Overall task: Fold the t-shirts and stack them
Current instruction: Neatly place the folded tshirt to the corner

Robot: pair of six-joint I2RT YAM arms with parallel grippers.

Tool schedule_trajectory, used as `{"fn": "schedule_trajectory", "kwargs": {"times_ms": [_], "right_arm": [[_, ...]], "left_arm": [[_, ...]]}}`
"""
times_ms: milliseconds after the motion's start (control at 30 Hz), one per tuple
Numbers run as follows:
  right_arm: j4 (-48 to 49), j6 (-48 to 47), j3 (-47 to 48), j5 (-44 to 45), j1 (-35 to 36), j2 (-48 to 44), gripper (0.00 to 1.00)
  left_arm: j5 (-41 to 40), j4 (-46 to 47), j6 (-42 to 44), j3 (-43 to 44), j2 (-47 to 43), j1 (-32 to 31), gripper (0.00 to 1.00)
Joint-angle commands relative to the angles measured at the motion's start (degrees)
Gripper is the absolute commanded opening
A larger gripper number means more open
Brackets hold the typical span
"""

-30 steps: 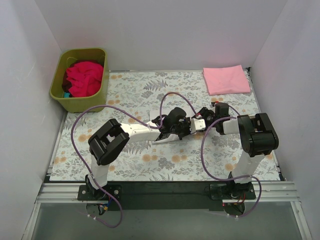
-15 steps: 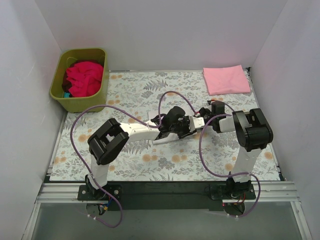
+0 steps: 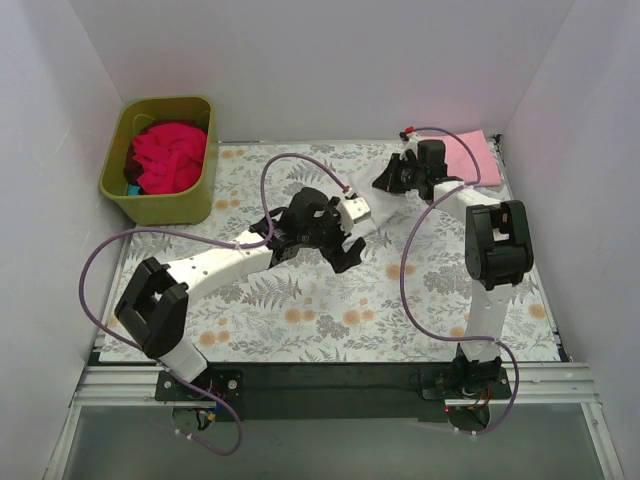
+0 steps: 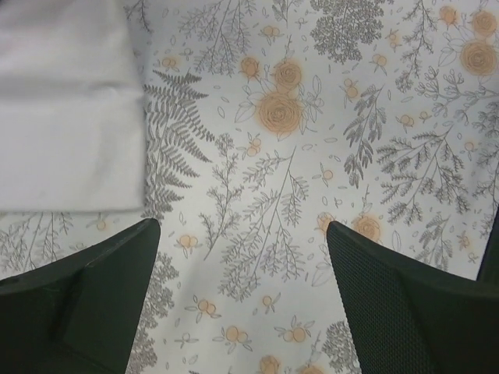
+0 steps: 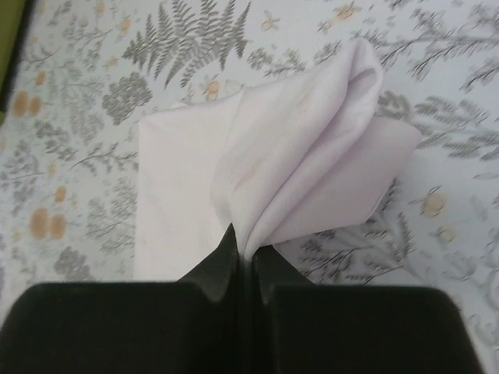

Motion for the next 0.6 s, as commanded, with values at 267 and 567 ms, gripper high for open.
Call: {"fn": "schedule_trajectory", "kwargs": {"times_ms": [267, 567], "right_arm": [[-12.3, -21.8, 22.6, 7.7, -4.5, 11.5, 0.01], [-14.0, -27.2, 36.1, 8.9, -7.8, 15.6, 0.01]], "left_arm": [[-1.7, -9.1, -7.0, -9.6, -10.4, 2.1, 0.90], [-2.0, -9.7, -6.3, -11.5, -11.4, 2.6, 0.91]]}}
